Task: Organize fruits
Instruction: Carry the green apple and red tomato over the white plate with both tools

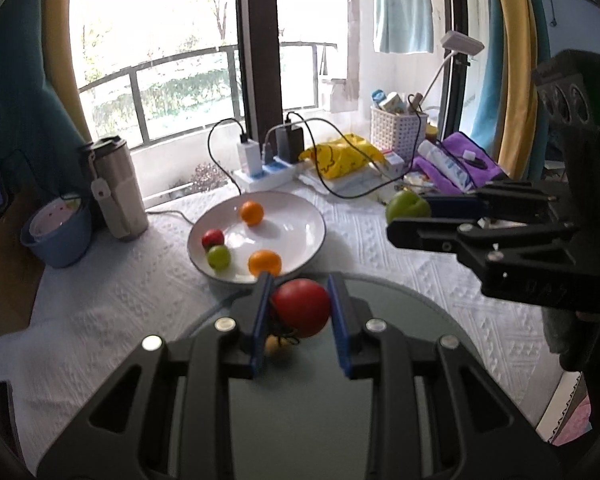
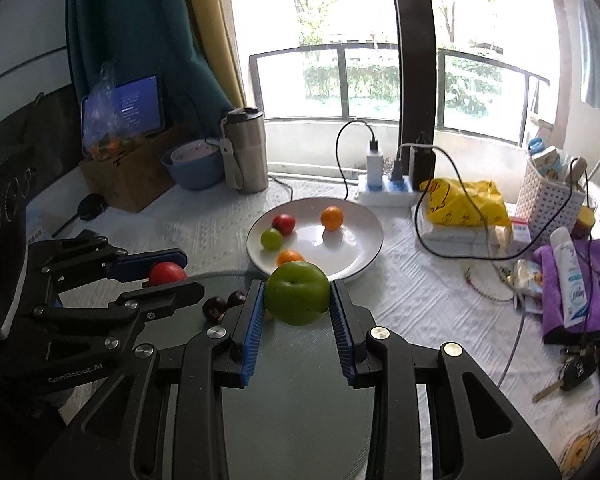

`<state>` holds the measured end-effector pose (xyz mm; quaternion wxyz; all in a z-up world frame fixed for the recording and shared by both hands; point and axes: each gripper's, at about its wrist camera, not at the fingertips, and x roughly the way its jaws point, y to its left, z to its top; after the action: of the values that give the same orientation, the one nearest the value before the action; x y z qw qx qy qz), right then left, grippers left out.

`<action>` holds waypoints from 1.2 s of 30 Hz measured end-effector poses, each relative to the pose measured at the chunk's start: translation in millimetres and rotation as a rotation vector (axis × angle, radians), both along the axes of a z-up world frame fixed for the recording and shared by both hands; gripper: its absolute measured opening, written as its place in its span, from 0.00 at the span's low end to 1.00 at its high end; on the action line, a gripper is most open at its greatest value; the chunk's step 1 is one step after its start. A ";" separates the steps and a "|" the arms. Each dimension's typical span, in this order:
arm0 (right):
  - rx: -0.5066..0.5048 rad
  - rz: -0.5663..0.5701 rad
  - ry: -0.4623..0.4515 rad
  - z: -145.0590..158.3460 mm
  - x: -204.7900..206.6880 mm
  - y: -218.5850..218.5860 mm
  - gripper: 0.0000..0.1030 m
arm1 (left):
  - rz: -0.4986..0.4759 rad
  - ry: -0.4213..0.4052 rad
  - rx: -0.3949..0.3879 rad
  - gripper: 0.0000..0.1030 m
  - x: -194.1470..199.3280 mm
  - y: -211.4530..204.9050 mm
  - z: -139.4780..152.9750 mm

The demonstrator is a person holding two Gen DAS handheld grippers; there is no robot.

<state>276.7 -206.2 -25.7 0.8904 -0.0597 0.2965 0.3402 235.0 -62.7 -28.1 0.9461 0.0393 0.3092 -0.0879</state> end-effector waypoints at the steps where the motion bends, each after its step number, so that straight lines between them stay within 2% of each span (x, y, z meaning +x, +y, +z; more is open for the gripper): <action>1: 0.001 -0.001 -0.002 1.3 3.0 -0.1 0.33 | 0.000 -0.004 0.001 0.28 3.5 -0.4 1.4; 11: -0.009 -0.020 0.002 2.1 39.0 -1.5 0.33 | -0.006 -0.016 -0.010 0.28 42.2 2.9 2.4; 22: -0.030 -0.046 0.005 -4.2 88.2 0.3 0.33 | -0.006 0.000 0.006 0.28 94.6 15.2 -11.2; 29: -0.043 -0.037 0.026 -17.5 115.7 9.4 0.34 | 0.011 0.023 -0.009 0.28 126.3 26.7 -26.2; 36: -0.064 -0.031 0.050 -34.3 139.6 24.9 0.33 | 0.021 0.032 0.012 0.28 159.6 43.0 -36.5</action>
<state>416.3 -181.2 -60.0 0.8855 -0.0751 0.3301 0.3181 394.6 -19.7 -64.6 0.9416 0.0404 0.3255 -0.0768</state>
